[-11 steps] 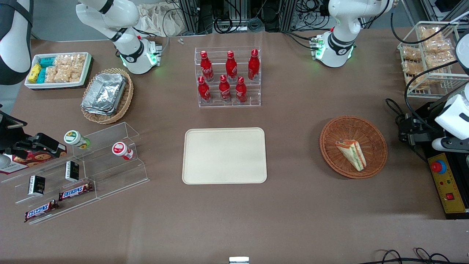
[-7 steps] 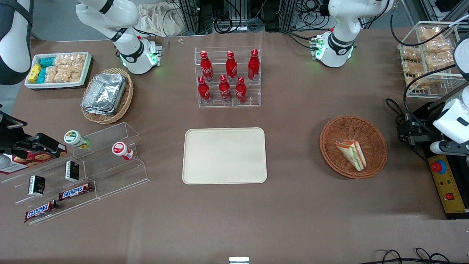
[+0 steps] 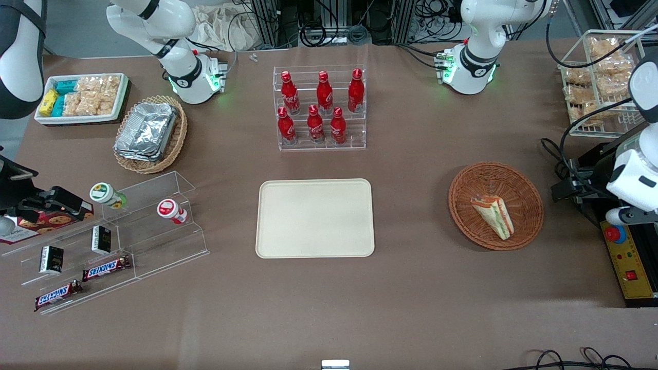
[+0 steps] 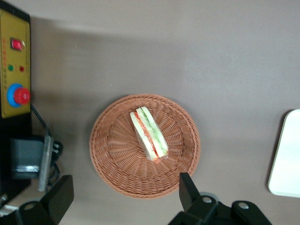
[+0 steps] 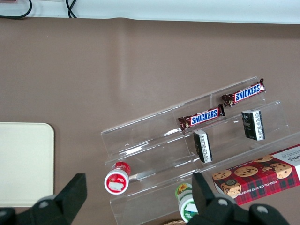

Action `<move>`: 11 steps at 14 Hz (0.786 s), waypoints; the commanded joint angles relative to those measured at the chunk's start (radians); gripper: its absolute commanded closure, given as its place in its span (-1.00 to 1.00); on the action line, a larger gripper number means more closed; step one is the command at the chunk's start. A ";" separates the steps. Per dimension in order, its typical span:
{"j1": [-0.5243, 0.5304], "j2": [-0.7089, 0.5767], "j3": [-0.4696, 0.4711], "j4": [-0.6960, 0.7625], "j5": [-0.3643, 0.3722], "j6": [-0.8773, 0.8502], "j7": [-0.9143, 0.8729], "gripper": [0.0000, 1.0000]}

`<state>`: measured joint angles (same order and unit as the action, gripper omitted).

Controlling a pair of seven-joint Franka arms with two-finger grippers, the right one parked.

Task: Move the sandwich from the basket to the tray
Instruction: 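Move the left gripper over the wrapped sandwich in the wicker basket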

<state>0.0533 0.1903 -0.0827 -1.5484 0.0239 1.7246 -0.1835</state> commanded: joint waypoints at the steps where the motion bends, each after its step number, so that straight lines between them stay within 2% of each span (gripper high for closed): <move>1: -0.018 0.000 -0.002 -0.021 0.022 0.001 -0.074 -1.00; 6: -0.030 -0.002 -0.003 -0.056 0.022 0.007 -0.209 -1.00; 11: -0.032 -0.011 -0.003 -0.114 0.021 0.030 -0.246 -1.00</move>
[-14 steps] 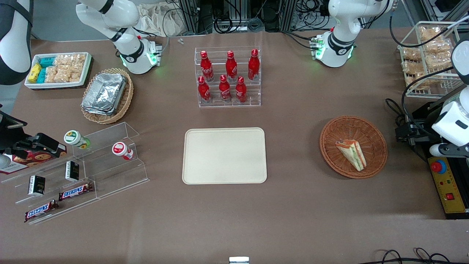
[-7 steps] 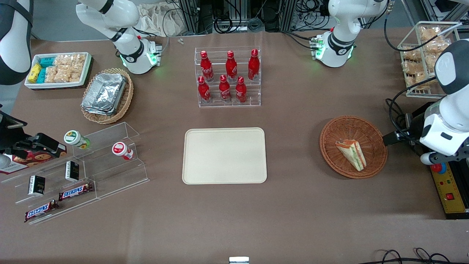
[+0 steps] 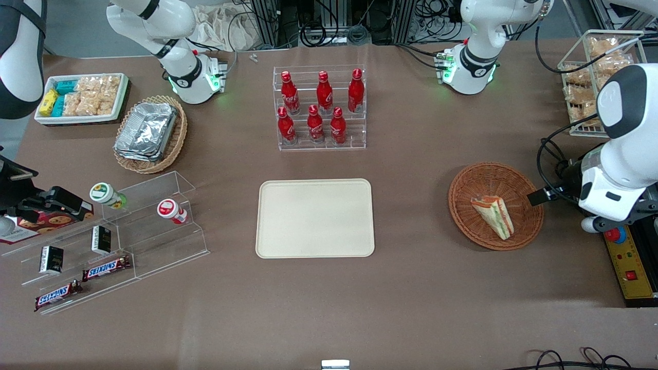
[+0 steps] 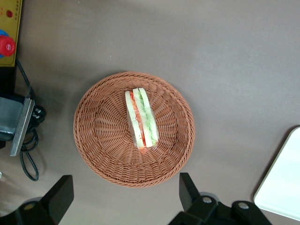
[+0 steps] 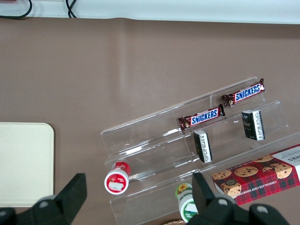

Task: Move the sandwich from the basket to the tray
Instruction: 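Move the left gripper over the wrapped sandwich in the wicker basket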

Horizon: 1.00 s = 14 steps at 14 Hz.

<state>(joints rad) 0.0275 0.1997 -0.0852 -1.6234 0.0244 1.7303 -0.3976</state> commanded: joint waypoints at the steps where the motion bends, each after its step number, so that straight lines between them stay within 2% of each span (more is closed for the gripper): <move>1: -0.008 -0.025 -0.001 -0.053 0.020 0.035 -0.036 -1.00; 4: -0.015 -0.031 -0.001 -0.104 0.020 0.081 -0.186 -1.00; 8: -0.041 -0.019 0.001 -0.214 0.023 0.231 -0.360 -1.00; 14: -0.037 -0.002 0.005 -0.417 0.022 0.449 -0.445 -1.00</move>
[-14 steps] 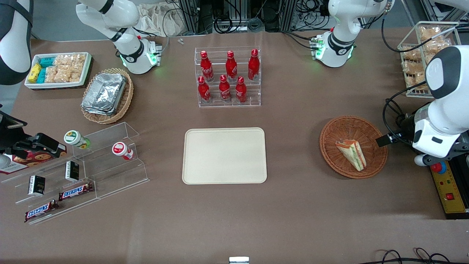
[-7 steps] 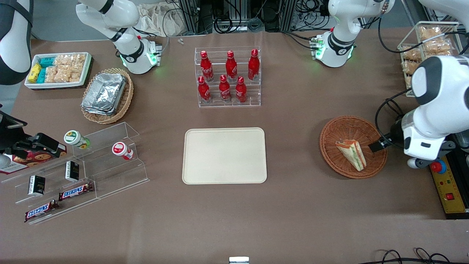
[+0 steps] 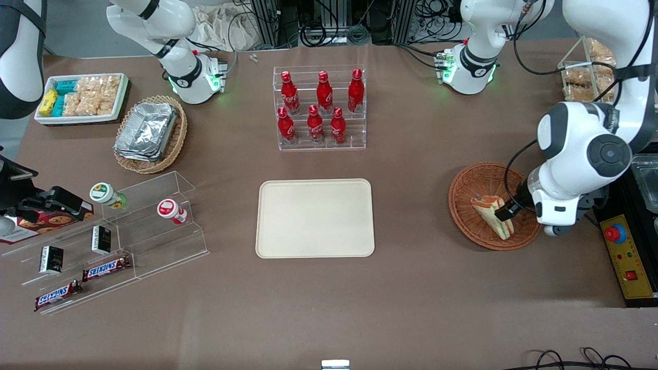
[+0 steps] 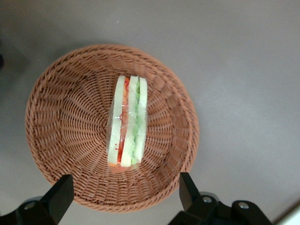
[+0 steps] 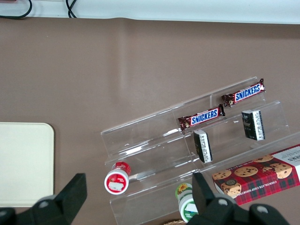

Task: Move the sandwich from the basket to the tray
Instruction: 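Lower the left gripper and grasp the wrapped sandwich upright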

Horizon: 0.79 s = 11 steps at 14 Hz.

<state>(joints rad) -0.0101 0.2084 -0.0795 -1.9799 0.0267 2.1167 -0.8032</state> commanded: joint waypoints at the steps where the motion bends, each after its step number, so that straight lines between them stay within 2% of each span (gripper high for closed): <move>1: 0.001 -0.007 0.000 -0.085 0.019 0.100 -0.039 -1.00; 5: 0.012 0.009 0.003 -0.184 0.021 0.244 -0.039 -1.00; 11: 0.027 0.065 0.004 -0.197 0.022 0.308 -0.033 -1.00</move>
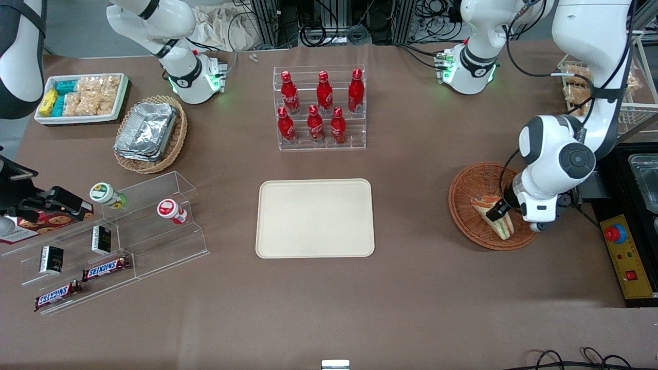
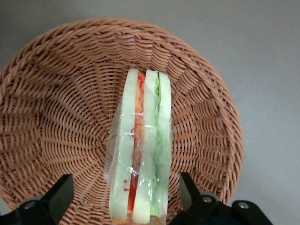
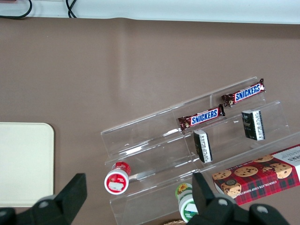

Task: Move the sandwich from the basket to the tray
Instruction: 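Lower the left gripper and grasp the wrapped sandwich upright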

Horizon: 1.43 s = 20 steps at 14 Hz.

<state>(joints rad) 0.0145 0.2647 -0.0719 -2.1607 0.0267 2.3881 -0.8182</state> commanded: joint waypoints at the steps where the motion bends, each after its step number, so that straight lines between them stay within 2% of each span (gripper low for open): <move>1: 0.001 0.022 -0.003 -0.014 0.030 0.048 -0.018 -0.97; 3: 0.001 0.037 -0.003 -0.014 0.051 0.059 -0.019 -0.46; 6: -0.010 0.042 -0.003 -0.011 0.056 0.059 -0.022 0.81; 7: -0.010 0.045 -0.003 -0.011 0.061 0.059 -0.022 1.00; 9: -0.011 0.039 -0.005 0.008 0.062 0.053 -0.038 1.00; 11: -0.011 0.019 -0.009 0.062 0.064 -0.030 -0.033 1.00; 13: -0.011 0.010 -0.012 0.180 0.076 -0.215 -0.019 1.00; 17: -0.019 0.011 -0.031 0.522 0.062 -0.666 0.127 1.00; 20: -0.021 0.008 -0.070 0.669 0.039 -0.829 0.256 1.00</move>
<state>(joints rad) -0.0024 0.2530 -0.1130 -1.5859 0.0800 1.6401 -0.6298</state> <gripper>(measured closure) 0.828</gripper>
